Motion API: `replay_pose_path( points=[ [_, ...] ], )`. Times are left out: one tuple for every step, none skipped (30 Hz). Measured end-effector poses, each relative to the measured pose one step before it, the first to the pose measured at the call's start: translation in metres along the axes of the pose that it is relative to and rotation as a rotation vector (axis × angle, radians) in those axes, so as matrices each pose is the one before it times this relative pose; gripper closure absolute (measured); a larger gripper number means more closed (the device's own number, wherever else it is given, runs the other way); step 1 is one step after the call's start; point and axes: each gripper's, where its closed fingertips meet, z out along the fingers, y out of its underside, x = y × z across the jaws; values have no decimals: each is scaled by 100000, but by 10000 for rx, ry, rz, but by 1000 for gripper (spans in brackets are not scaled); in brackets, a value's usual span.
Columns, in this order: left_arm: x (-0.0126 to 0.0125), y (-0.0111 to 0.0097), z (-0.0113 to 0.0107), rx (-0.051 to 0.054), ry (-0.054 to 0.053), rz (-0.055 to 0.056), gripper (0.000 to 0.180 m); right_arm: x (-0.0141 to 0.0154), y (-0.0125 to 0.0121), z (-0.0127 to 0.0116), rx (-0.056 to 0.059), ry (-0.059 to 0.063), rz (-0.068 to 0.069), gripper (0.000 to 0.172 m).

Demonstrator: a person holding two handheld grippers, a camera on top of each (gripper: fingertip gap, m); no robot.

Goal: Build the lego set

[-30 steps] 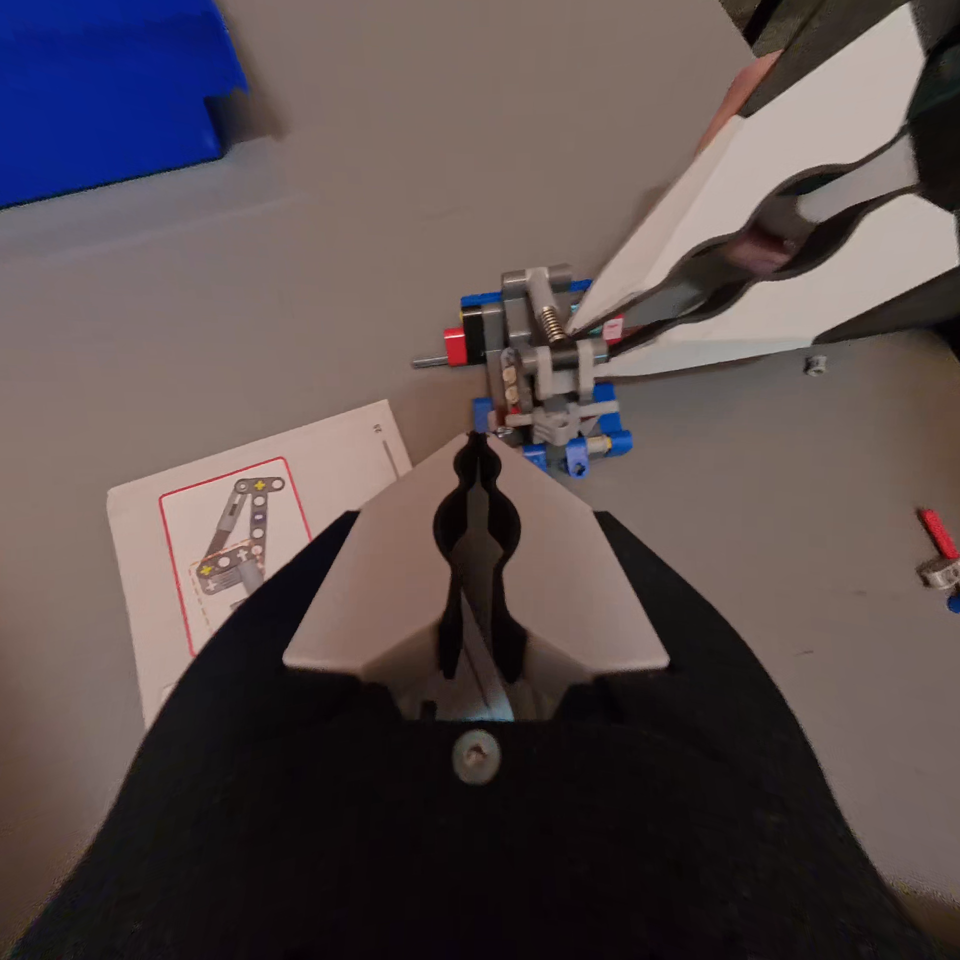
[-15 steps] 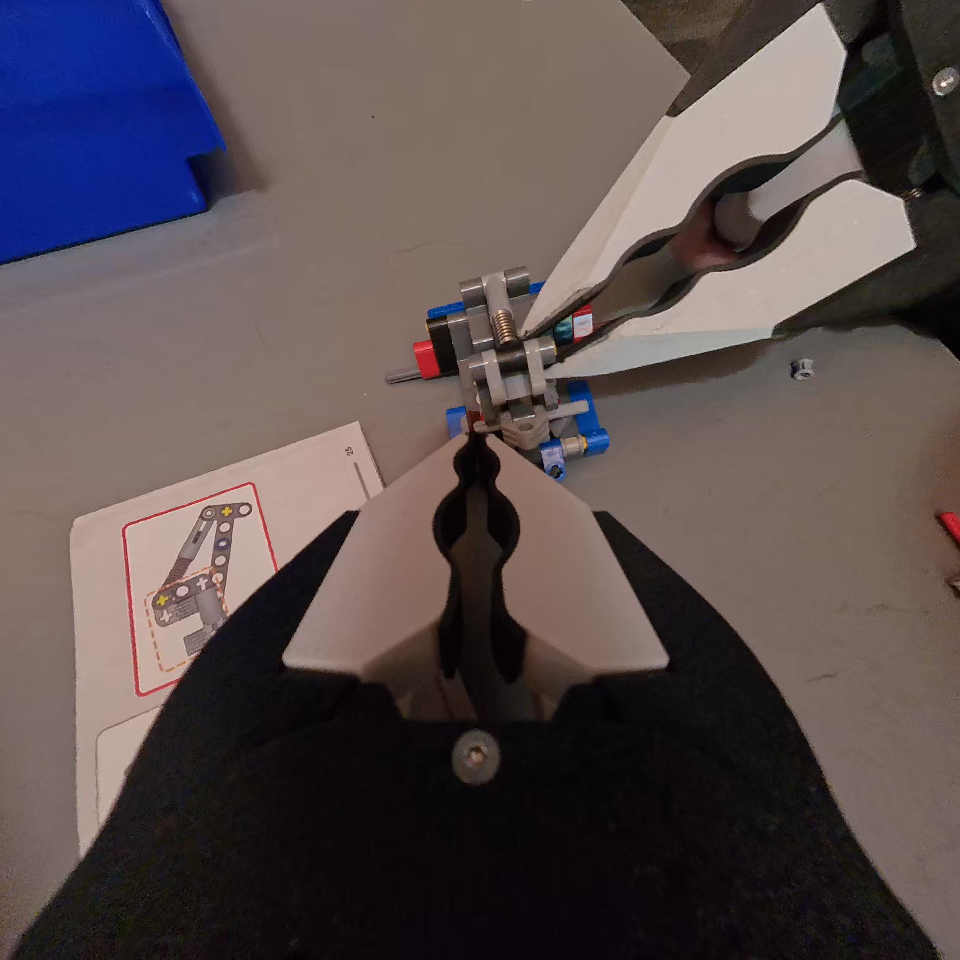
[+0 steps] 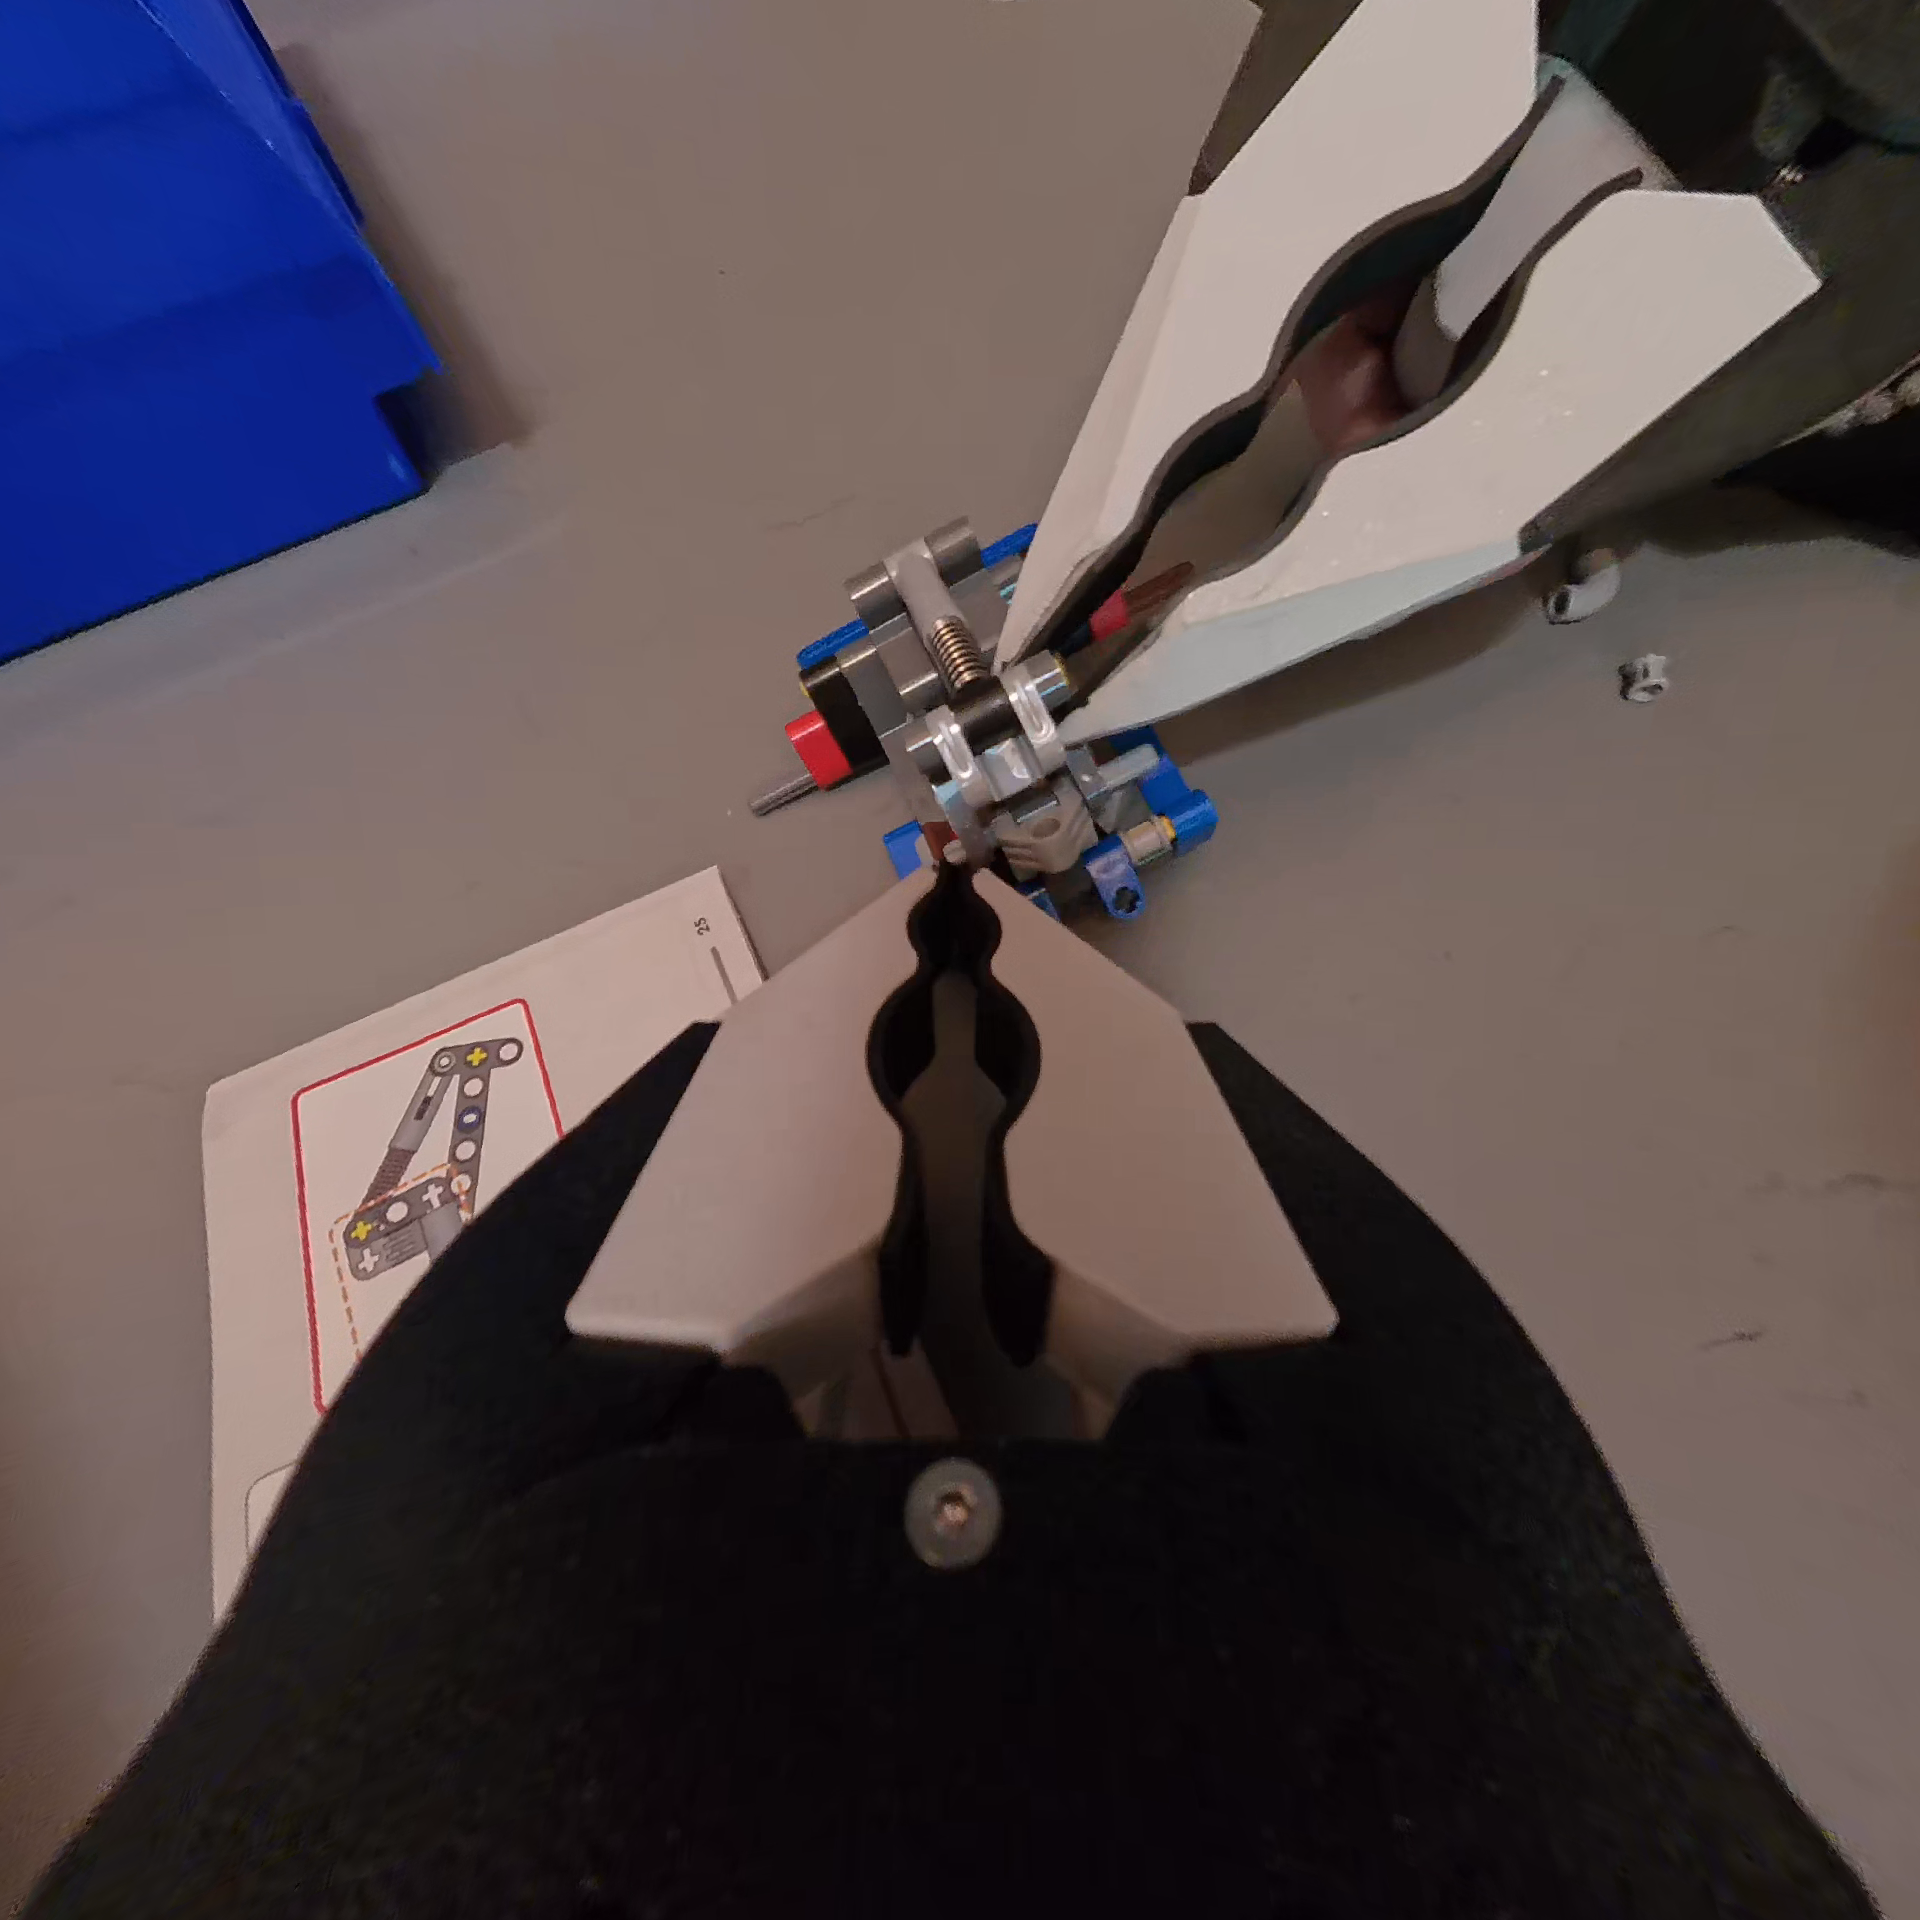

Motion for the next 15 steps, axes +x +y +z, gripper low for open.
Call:
replay_pose_path(
  points=[
    [-58, -15, 23, -3, -42, 4, 180, 59, 4, 27, 11, 73, -79, 167],
    [-32, -7, 5, 2, 8, -42, 180, 67, 8, 23, -2, 116, -165, 167],
    [7, -1, -10, 8, 44, -48, 180, 12, 1, 6, -5, 60, -62, 167],
    [4, -2, -7, 5, 46, -56, 180, -5, 6, 10, -4, -11, 11, 167],
    [-8, 14, -10, 2, 53, -82, 180, 0, 8, -3, -3, -72, 80, 167],
    [-24, -4, -39, 14, 60, -109, 180, -9, 10, 20, -5, -93, 105, 167],
    [28, -61, -93, 66, 94, -102, 180, 19, 26, 21, -25, -52, 78, 167],
    [-6, -86, -125, 101, 72, -91, 180, 45, 55, 28, -30, 19, -18, 167],
    [-89, -93, -123, 93, 1, -74, 180, 50, 2, 9, 3, 56, -82, 167],
    [-136, -32, -60, 45, -49, -47, 180, 11, -9, 2, -1, 37, -38, 168],
    [-139, -10, -28, 12, -62, -16, 178, -1, 5, -5, 0, 12, -17, 167],
    [-88, -9, 1, 7, -51, -4, 176, 18, -9, -11, 1, -4, 17, 167],
    [27, -34, 10, 18, 14, 18, 174, 13, 8, -2, 1, -20, 36, 168],
    [58, -34, -17, 17, 17, 47, 175, -3, 4, -3, 0, -23, 24, 168],
    [11, -25, -46, 27, -1, 60, 175, 6, -5, -2, 2, -8, 10, 168]
  ],
)
